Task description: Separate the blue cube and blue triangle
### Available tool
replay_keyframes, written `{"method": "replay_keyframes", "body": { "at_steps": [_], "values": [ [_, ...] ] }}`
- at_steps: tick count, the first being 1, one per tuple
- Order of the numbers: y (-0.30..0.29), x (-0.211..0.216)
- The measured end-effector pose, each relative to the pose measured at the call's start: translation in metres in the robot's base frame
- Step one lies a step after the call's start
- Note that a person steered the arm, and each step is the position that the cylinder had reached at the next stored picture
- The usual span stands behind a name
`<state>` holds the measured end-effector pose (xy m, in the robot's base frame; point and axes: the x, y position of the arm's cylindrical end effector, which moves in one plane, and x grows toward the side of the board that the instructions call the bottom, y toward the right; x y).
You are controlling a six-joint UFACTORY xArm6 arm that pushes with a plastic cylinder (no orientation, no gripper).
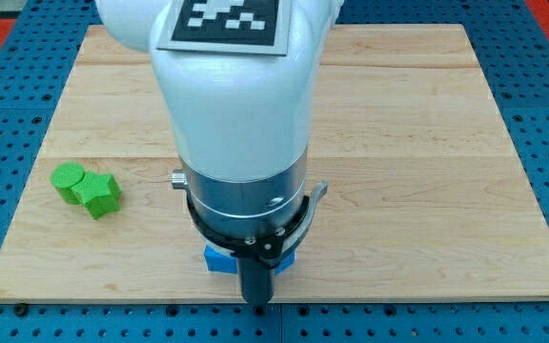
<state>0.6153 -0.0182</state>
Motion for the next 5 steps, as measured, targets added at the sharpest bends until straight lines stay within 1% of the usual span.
{"method": "replay_keyframes", "body": {
  "at_steps": [1,2,4,5],
  "values": [
    [0.020,-0.010],
    [0.045,-0.011],
    [0.130,-0.013],
    [0.142,-0.024]
  ]
}}
